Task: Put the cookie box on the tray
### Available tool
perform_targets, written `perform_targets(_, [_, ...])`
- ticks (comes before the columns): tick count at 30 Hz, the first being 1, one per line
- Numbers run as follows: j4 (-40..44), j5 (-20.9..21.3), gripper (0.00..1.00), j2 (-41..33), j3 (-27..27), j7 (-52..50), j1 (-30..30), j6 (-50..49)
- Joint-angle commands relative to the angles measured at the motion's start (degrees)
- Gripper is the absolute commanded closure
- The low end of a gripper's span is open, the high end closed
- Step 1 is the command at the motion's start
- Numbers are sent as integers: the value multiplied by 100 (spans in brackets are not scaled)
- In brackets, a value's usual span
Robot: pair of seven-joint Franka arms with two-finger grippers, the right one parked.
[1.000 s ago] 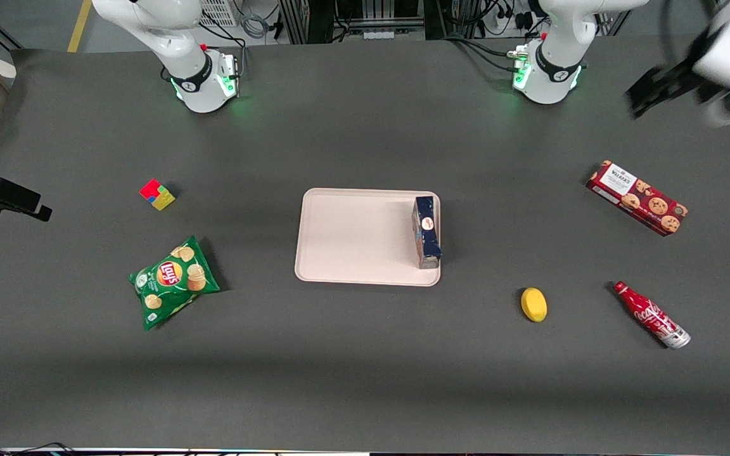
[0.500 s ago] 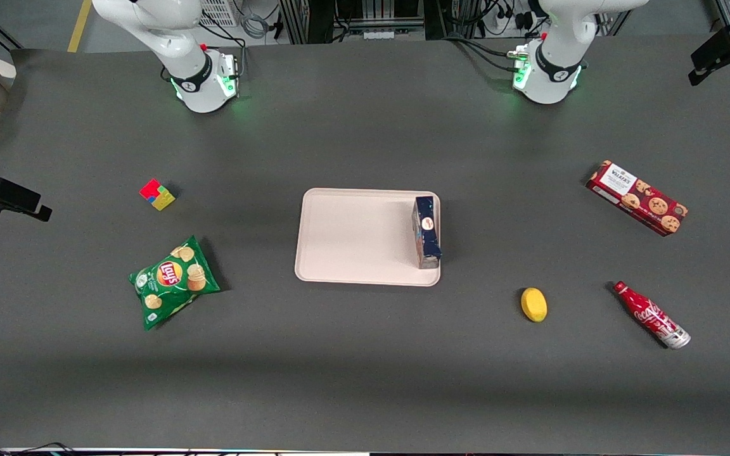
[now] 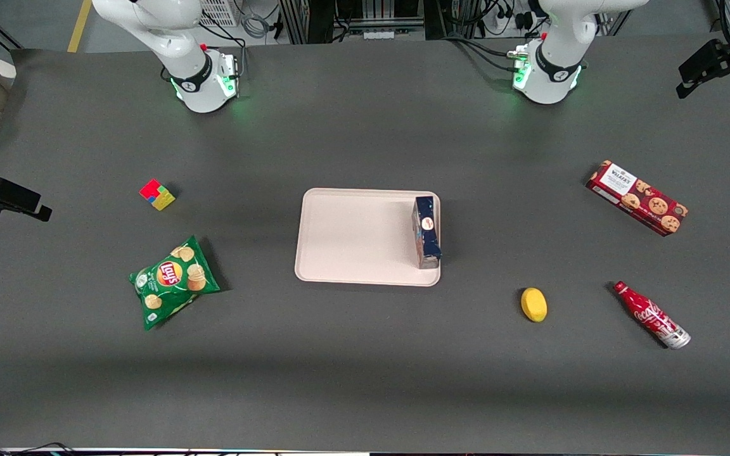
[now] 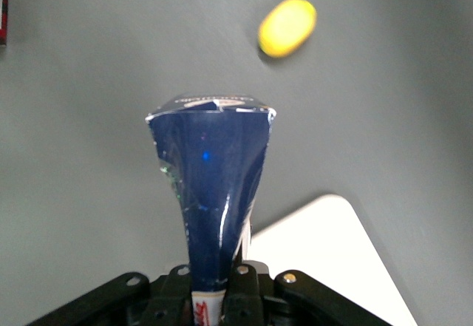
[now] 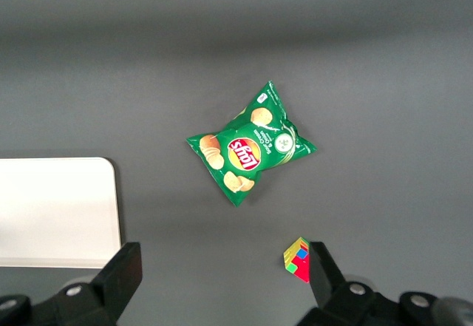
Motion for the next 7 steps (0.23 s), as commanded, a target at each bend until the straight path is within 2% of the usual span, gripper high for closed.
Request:
perform_targets(1, [273, -68, 0, 167, 65, 174, -51, -45])
perform_targets(7, [290, -68, 0, 167, 56, 174, -51, -54])
